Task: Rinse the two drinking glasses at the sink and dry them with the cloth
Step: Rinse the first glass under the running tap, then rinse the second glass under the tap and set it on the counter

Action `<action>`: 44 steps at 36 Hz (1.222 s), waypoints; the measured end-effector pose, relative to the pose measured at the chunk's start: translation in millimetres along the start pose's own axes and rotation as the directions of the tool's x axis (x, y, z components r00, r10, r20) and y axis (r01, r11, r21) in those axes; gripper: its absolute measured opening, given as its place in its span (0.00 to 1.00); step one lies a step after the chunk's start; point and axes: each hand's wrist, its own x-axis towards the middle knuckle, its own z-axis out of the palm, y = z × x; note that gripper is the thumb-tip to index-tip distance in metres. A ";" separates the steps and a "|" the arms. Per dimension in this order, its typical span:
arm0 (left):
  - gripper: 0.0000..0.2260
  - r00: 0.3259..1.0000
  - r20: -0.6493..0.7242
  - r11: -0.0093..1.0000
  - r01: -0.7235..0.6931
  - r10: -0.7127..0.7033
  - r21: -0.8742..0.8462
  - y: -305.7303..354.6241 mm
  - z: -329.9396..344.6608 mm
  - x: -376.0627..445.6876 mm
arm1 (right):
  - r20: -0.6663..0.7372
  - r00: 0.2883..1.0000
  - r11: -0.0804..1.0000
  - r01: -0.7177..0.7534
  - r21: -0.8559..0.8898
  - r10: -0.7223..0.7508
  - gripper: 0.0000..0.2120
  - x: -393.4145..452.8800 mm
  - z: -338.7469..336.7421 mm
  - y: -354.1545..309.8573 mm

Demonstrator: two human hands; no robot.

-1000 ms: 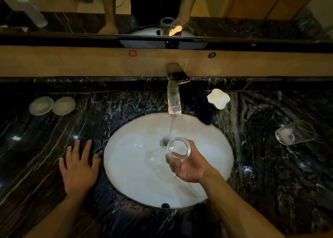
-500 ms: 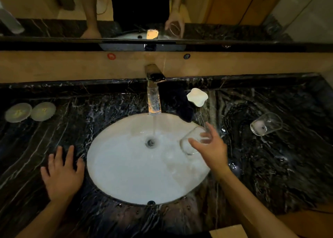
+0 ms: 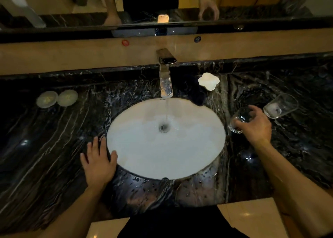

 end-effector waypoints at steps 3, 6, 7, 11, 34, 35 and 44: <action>0.33 1.000 0.005 1.000 -0.009 0.009 -0.011 4.9 2.3 -6.5 | 0.004 1.000 1.000 0.000 0.005 0.000 0.37 2.8 0.1 1.3; 0.33 1.000 0.012 1.000 -0.002 0.002 -0.027 8.2 1.8 -10.9 | 0.010 1.000 1.000 0.017 0.009 -0.017 0.36 3.0 2.2 0.2; 0.32 1.000 0.015 0.999 0.005 -0.005 -0.031 9.7 1.2 -12.3 | 0.013 1.000 1.000 0.022 0.006 -0.022 0.35 3.0 3.0 -0.6; 0.32 1.000 0.023 0.999 0.002 -0.001 -0.039 16.4 2.4 -17.2 | -0.001 0.999 0.999 0.033 0.004 -0.033 0.35 2.5 4.0 -2.3; 0.26 0.374 0.178 0.408 -0.885 0.910 -0.224 285.7 53.4 -80.4 | -0.045 0.998 0.979 -0.022 0.202 0.032 0.27 21.9 -66.9 91.9; 0.27 0.338 0.189 0.377 -0.897 0.922 -0.233 299.9 55.3 -85.5 | -0.068 0.996 0.976 -0.041 0.214 0.057 0.27 29.7 -71.7 100.1; 0.33 0.252 0.362 0.295 -0.953 0.897 -0.067 351.4 80.1 -112.4 | 0.181 0.982 0.913 -0.125 0.389 0.057 0.57 113.3 -92.0 129.5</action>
